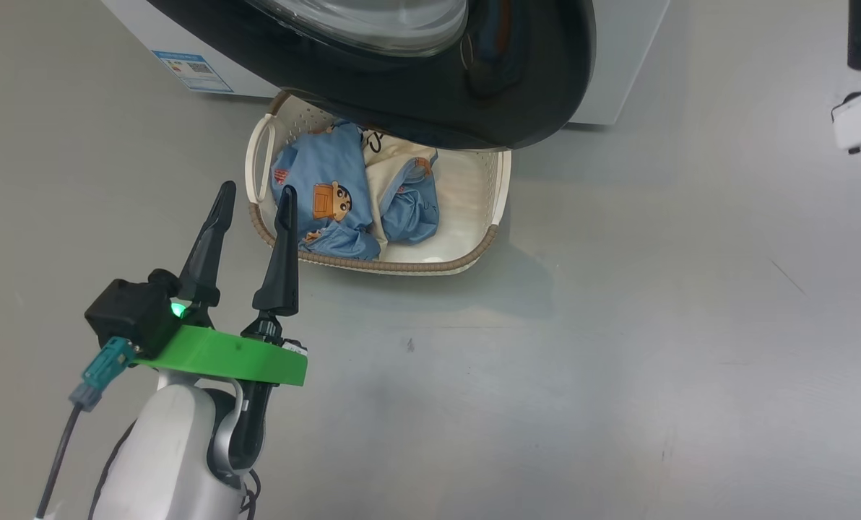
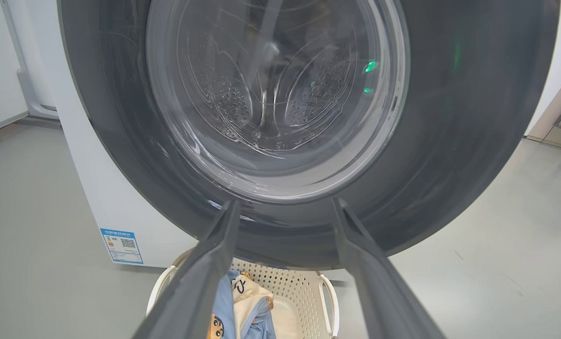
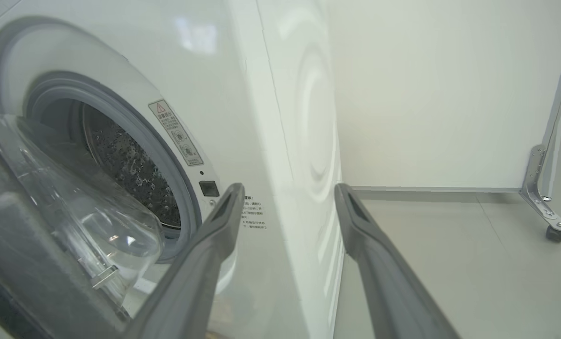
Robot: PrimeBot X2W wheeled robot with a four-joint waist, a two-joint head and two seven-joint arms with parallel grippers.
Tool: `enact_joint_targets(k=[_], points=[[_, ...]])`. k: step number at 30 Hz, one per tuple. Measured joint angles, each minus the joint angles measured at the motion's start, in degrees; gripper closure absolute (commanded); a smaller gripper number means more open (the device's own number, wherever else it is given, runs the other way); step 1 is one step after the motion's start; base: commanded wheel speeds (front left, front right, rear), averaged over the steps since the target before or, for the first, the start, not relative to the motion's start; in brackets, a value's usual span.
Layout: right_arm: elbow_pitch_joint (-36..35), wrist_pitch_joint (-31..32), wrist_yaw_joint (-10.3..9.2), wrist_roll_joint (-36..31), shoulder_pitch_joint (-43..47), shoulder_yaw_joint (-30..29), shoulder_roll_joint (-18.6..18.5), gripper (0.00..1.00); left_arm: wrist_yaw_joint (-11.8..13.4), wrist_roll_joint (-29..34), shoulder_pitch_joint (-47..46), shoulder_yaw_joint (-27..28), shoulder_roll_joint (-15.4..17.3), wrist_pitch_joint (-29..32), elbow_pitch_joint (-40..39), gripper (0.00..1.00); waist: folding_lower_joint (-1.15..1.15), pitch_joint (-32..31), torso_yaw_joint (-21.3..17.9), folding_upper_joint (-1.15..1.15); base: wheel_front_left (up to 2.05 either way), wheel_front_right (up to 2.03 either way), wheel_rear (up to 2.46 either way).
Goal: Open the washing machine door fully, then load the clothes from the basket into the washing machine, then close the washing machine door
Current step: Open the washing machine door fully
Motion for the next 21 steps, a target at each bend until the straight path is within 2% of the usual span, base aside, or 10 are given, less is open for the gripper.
enact_joint_targets(k=[12, 21], points=[[0.33, -9.67, -0.12, -9.33, 6.56, 2.57, -0.78, 0.00, 0.00, 0.24, 0.02, 0.58, 0.00, 0.00, -0.05, 0.00, 0.00, -0.53, -0.53, 0.00, 0.00, 0.00, 0.00], [0.32, -11.71, -2.24, -12.45, 12.00, 4.81, 0.27, 0.00, 0.00, 0.35, 0.09, 1.33, 0.00, 0.00, -0.05, 0.00, 0.00, -1.11, -1.02, 0.00, 0.00, 0.00, 0.00]])
